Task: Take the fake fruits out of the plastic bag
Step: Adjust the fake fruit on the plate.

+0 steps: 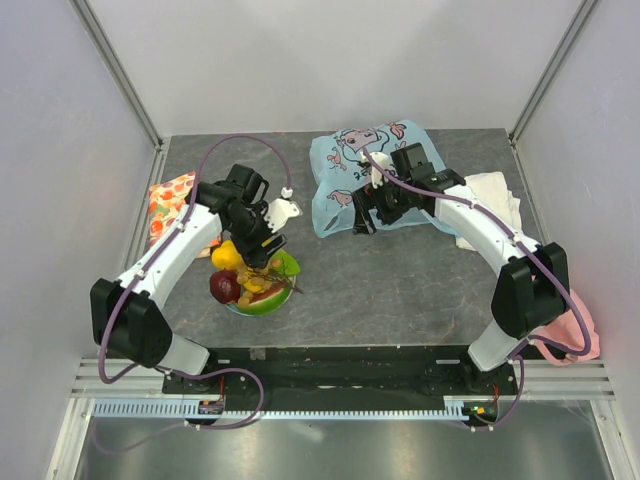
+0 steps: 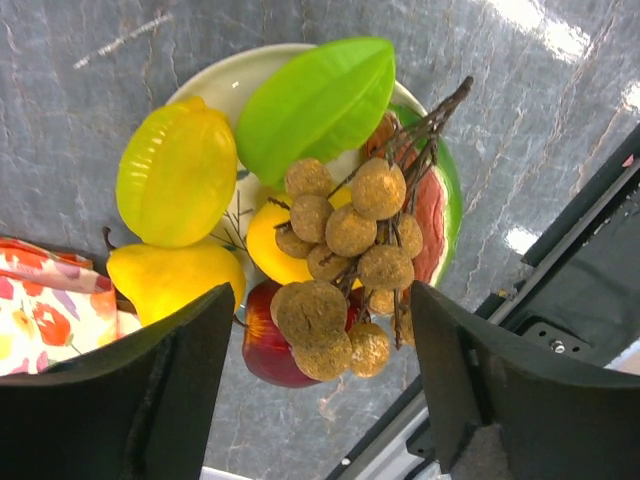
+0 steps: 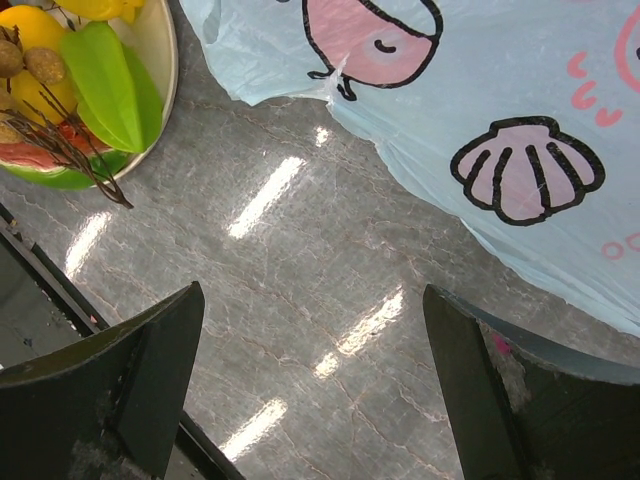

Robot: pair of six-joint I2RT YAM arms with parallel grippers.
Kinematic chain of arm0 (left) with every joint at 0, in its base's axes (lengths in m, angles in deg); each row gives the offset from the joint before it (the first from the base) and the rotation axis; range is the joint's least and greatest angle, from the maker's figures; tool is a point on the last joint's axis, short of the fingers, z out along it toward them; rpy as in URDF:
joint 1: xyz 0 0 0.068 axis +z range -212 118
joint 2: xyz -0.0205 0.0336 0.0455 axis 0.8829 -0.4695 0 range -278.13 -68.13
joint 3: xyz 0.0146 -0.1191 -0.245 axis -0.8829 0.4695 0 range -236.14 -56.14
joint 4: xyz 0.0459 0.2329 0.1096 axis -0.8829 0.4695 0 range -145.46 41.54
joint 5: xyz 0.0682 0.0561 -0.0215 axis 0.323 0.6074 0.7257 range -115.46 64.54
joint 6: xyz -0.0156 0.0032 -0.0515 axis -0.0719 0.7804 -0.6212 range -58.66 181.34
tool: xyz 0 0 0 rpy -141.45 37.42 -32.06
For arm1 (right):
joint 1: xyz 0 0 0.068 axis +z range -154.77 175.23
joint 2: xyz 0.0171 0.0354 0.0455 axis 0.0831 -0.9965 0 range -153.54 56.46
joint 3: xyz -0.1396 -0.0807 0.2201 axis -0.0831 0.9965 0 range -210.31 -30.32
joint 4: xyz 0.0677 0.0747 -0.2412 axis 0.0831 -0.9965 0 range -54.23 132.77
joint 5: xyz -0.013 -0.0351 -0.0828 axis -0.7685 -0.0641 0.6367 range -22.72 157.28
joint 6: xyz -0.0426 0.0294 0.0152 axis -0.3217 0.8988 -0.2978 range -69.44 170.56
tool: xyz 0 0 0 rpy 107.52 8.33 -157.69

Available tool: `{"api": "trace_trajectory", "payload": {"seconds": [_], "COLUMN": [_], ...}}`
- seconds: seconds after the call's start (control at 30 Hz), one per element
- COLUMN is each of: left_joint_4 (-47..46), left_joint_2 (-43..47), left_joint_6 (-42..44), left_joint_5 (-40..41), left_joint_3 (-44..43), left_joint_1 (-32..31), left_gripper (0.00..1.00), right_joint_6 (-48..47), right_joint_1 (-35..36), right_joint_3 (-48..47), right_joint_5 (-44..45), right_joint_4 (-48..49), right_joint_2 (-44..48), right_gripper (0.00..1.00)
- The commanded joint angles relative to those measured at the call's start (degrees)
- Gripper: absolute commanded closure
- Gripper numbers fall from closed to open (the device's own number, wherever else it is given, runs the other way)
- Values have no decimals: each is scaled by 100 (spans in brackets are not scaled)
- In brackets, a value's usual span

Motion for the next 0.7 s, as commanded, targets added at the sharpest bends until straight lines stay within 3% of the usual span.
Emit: {"api": "trace_trajectory", "payload": {"seconds": [0.0,0.27,0.37,0.67], "left_joint_4": [191,366,542,824], "left_joint_2": [106,133,255,431], "left_joint_6": [179,-5,-75,-216], "left_joint_5": [239,-145,-479,-622], "left_joint_3": [-186,-571,-809,-994], "left_joint_1": [-15,-15,-6,248], "left_gripper": [32,86,98,98], "right_joint_6": [97,194,229,300], "right_joint_1": [-63,-89,-81,-72], "right_joint_3": [51,-46,-63,-230], "right_joint_5": [-141,-300,-343,-449], "right_joint_4": [170,205,222,223], "right_joint_2": [206,39,-31,-312], "right_gripper": [2,2,2,2]}}
